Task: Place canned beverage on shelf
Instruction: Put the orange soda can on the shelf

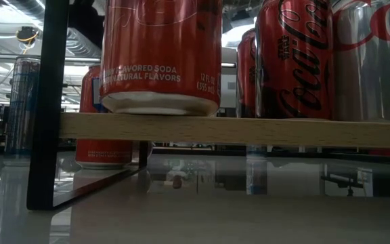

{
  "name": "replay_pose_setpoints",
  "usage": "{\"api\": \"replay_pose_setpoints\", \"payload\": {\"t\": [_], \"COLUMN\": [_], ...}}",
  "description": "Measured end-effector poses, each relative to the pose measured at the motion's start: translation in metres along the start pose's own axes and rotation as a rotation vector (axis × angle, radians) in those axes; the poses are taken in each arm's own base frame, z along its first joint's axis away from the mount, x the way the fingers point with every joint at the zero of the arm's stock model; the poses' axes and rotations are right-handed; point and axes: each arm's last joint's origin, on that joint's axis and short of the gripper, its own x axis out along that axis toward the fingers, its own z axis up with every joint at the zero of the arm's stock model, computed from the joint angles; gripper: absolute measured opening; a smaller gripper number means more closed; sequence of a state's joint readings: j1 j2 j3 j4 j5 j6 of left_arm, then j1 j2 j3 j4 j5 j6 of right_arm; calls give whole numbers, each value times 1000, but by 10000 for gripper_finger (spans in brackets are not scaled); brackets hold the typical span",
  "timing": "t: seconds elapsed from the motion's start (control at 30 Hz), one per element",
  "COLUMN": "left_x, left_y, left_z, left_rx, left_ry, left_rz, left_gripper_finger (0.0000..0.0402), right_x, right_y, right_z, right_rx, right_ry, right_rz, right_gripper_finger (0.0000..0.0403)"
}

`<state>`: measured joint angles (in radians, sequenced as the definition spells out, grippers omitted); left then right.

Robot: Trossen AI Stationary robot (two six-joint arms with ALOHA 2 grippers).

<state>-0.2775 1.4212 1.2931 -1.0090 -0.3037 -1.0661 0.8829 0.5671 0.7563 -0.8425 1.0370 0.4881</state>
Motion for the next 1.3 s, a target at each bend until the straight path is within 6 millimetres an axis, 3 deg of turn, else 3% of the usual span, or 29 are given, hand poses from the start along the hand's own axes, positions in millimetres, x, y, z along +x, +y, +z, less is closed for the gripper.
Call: {"api": "replay_pose_setpoints", "payload": {"t": [0.3, 0.53, 0.93, 1.3], "left_x": [-8, -8, 34, 55], "left_y": [-13, -12, -26, -32], "left_z": [-19, -23, -34, -39], "left_rx": [69, -37, 71, 132], "left_ry": [-12, 6, 63, 83], "left_rz": [-48, -24, 100, 144], "left_gripper_finger": [346, 346, 346, 346], "right_x": [0, 0, 0, 0], "right_y": [0, 0, 0, 0], "right_z": [0, 0, 0, 0], "right_rx": [0, 0, 0, 1], "right_ry": [1, 1, 1, 0], "right_rz": [1, 1, 1, 1], "right_gripper_finger": [347, 347, 347, 347]}}
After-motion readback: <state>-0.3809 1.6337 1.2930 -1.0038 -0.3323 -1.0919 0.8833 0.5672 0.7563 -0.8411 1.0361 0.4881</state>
